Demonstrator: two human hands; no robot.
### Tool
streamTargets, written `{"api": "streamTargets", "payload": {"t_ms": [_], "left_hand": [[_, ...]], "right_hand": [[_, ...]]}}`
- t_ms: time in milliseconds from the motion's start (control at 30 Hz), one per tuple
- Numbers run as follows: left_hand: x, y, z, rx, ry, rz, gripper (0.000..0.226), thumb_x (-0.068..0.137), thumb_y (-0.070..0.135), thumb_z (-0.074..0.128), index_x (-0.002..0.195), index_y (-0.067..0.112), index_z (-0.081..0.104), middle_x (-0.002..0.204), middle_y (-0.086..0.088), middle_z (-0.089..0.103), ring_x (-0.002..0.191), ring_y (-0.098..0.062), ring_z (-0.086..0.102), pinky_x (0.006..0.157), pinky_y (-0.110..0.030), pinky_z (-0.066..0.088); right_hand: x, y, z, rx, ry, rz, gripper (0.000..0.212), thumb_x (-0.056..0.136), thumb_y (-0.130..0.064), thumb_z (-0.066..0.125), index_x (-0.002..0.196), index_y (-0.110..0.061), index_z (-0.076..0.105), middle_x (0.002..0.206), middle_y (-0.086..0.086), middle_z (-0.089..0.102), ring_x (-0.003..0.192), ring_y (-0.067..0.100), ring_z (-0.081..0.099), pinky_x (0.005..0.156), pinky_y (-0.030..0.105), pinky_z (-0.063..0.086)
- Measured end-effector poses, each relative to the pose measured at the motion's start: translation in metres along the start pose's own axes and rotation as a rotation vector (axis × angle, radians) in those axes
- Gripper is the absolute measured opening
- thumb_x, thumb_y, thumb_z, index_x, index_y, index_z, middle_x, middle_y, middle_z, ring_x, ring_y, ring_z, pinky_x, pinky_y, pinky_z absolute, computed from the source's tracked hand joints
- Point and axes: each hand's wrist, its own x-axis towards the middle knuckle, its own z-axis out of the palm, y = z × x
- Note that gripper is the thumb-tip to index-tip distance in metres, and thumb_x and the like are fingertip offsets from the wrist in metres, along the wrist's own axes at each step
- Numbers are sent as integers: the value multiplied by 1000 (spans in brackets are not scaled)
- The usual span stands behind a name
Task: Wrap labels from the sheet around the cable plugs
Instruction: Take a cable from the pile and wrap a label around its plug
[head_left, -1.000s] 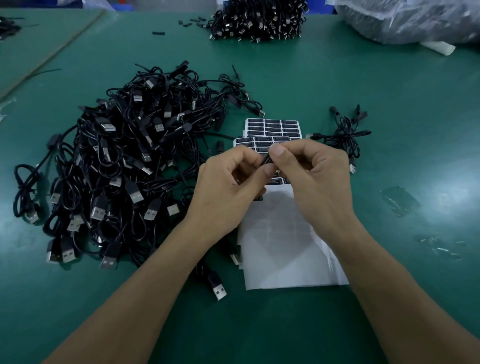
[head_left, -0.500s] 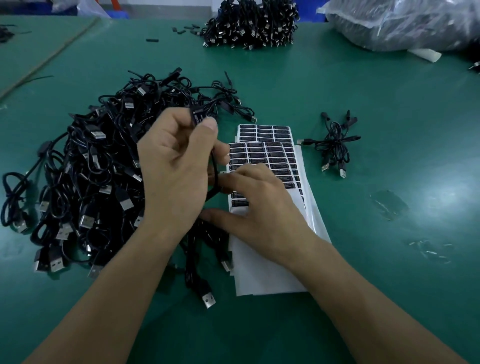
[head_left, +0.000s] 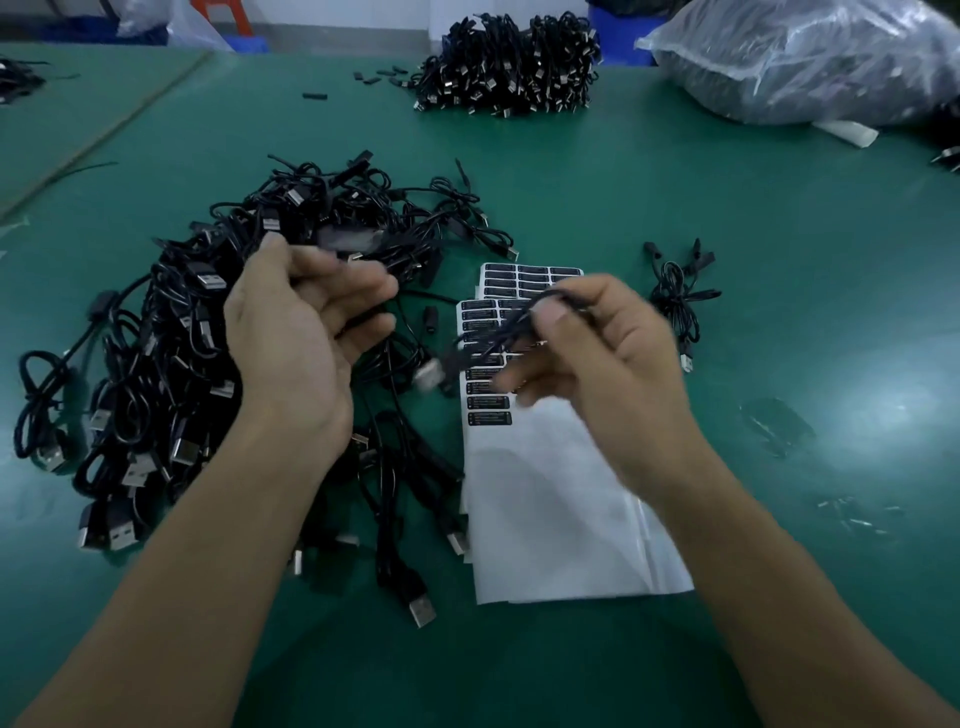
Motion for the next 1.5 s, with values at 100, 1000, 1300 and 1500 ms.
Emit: {"api": "streamTargets", "payload": {"t_ms": [100, 1000, 1300, 1500], "left_hand": [[2, -6, -1, 70, -19, 5, 34, 109, 31, 38, 88, 15, 59, 74, -1, 74, 71, -17, 71, 57, -29, 57], [30, -26, -5, 1510, -496, 248, 34, 96, 12, 52, 124, 21, 68, 115, -7, 53, 94, -26, 58, 89, -41, 53], [24, -27, -26, 1591, -591, 531, 26, 97, 35, 64, 117, 19, 64, 109, 3, 42, 102, -15, 44, 87, -35, 49], [25, -29, -24, 1272, -419, 770, 25, 102, 32, 52, 102, 10, 62, 95, 3, 55, 77, -13, 54, 67, -29, 48]], "right_hand": [[16, -5, -29, -175, 233, -22, 14, 102, -8, 52, 93, -17, 58, 72, -1, 71, 60, 12, 66, 56, 23, 50], [28, 6, -41, -1061, 528, -51, 30, 97, -36, 56, 124, -23, 61, 116, 4, 49, 113, 21, 46, 85, 22, 29], [2, 43, -21, -1034, 265, -12, 11, 97, -24, 57, 95, -23, 67, 90, -10, 50, 79, 8, 53, 72, 33, 46], [3, 44, -22, -1071, 192, 4, 11, 97, -22, 57, 93, -21, 67, 84, -10, 53, 78, 12, 50, 72, 37, 48]]}}
